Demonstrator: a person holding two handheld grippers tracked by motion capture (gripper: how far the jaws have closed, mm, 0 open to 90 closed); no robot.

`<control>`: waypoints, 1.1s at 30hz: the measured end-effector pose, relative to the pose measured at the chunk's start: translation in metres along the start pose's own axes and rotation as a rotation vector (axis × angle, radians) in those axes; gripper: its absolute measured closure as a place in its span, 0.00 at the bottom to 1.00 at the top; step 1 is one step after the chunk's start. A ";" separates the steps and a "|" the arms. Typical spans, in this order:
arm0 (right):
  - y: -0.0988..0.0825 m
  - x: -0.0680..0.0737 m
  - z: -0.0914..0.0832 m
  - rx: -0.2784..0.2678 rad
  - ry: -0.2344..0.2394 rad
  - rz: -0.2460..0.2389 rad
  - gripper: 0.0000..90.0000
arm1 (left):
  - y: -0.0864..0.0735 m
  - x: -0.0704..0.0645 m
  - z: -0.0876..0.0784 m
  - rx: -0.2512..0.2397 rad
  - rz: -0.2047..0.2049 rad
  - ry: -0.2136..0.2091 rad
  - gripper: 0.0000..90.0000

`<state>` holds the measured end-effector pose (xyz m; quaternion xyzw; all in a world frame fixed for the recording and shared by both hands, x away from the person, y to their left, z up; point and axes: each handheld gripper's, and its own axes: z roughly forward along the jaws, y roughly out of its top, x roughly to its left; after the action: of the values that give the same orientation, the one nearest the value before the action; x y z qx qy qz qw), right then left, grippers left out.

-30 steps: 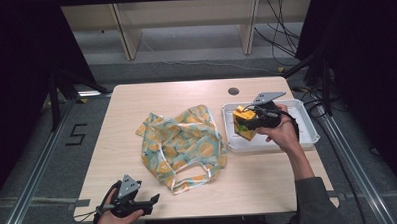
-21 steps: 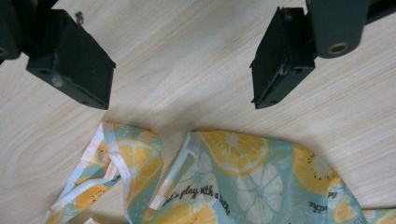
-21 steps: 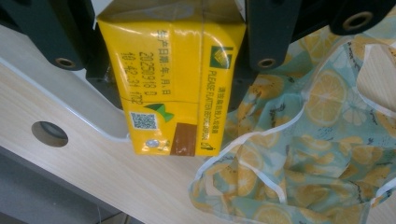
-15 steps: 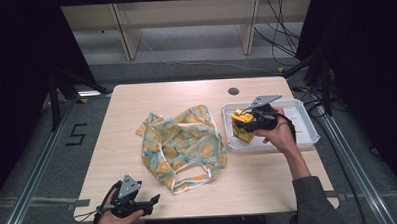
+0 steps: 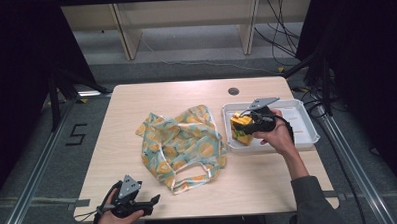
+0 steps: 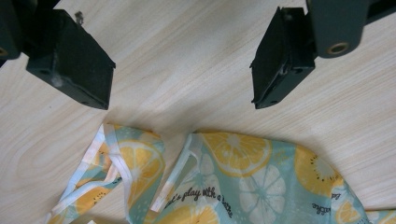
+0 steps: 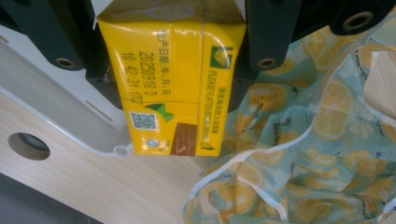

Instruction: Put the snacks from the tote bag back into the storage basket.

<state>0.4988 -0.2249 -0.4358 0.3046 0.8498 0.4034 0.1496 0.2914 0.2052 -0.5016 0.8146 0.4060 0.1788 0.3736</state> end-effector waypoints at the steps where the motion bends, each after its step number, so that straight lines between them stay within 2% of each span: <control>1: -0.001 -0.002 0.000 0.014 0.009 0.000 0.58 | 0.000 0.002 -0.001 0.021 0.022 0.000 0.23; 4: -0.004 0.000 0.002 0.018 0.004 0.015 0.58 | 0.000 0.002 -0.001 0.020 0.022 0.001 0.23; 5: -0.004 -0.001 0.002 0.022 -0.001 0.003 0.58 | 0.000 0.001 -0.001 0.019 0.005 -0.002 0.23; 6: -0.004 -0.001 0.002 0.022 -0.001 0.003 0.58 | 0.000 0.001 -0.001 0.019 0.005 -0.002 0.23; 7: -0.005 -0.002 0.004 0.014 -0.003 -0.010 0.58 | 0.000 -0.001 0.001 -0.009 -0.024 0.005 0.23; 8: -0.006 -0.002 0.004 0.027 0.003 0.003 0.58 | 0.000 -0.001 0.001 -0.011 -0.018 0.003 0.23; 10: -0.006 -0.002 0.004 0.019 0.000 -0.007 0.57 | 0.000 -0.001 0.000 -0.011 -0.019 0.001 0.23; 11: -0.007 -0.003 0.004 0.016 -0.002 -0.007 0.57 | 0.000 -0.002 0.001 -0.012 -0.034 0.001 0.23; 13: -0.008 -0.003 0.002 0.029 0.002 0.009 0.57 | 0.000 -0.002 0.001 -0.012 -0.034 -0.001 0.23; 15: -0.009 -0.004 0.002 0.025 0.004 -0.004 0.57 | 0.000 -0.002 0.001 -0.012 -0.031 0.002 0.23; 18: -0.010 -0.004 0.000 0.031 0.006 0.004 0.57 | 0.000 -0.001 0.001 -0.010 -0.017 0.002 0.23; 21: -0.014 -0.005 -0.001 0.022 0.004 -0.024 0.57 | 0.000 -0.001 0.001 -0.011 -0.019 0.003 0.23; 23: -0.016 -0.005 -0.003 0.038 0.012 -0.015 0.57 | 0.000 -0.001 0.001 -0.011 -0.018 0.002 0.23; 24: -0.017 -0.005 -0.003 0.027 0.003 -0.012 0.57 | 0.000 0.000 0.000 -0.002 -0.010 -0.003 0.23; 25: -0.017 -0.006 -0.005 0.038 0.007 -0.014 0.57 | -0.001 -0.001 0.001 -0.004 -0.023 -0.003 0.23; 27: -0.020 -0.006 -0.005 0.032 0.005 -0.008 0.56 | 0.000 0.000 0.001 -0.002 -0.001 0.001 0.23; 30: -0.022 -0.005 -0.006 0.040 -0.005 -0.008 0.56 | 0.000 0.000 0.000 0.004 -0.005 0.000 0.23; 32: -0.023 -0.005 -0.009 0.045 -0.011 0.008 0.56 | 0.000 0.000 0.000 -0.001 -0.001 0.000 0.23; 33: -0.023 -0.006 -0.009 0.038 -0.009 0.002 0.55 | 0.000 -0.001 0.001 -0.002 -0.019 -0.001 0.23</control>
<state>0.4894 -0.2451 -0.4482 0.3103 0.8563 0.3858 0.1471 0.2910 0.2042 -0.5023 0.8104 0.4134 0.1754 0.3764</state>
